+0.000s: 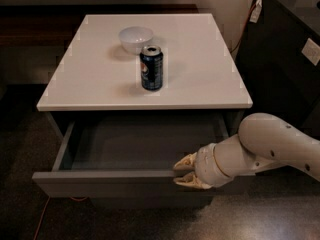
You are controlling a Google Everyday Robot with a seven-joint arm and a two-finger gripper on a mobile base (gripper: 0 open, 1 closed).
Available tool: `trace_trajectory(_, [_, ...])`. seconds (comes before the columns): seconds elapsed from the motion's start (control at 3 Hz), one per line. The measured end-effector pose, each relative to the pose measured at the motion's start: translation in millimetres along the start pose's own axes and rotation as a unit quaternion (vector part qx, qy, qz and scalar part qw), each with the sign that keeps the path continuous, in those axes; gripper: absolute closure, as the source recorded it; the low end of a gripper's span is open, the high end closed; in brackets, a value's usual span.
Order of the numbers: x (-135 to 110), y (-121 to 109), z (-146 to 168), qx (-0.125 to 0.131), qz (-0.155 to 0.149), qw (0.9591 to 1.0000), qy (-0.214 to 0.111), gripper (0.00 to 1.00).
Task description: Place pepsi can into top drawer
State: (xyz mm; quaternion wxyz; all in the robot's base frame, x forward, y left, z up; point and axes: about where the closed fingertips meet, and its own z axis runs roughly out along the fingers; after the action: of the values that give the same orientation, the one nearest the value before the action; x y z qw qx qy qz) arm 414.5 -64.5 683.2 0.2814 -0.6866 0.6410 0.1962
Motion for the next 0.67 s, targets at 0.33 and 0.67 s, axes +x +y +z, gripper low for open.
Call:
trace_trajectory(0.33, [-1.9, 4.1, 0.0, -0.002, 0.001, 1.0000, -0.005, 1.00])
trace_trajectory(0.67, [-2.0, 4.1, -0.1, -0.002, 0.001, 1.0000, -0.005, 1.00])
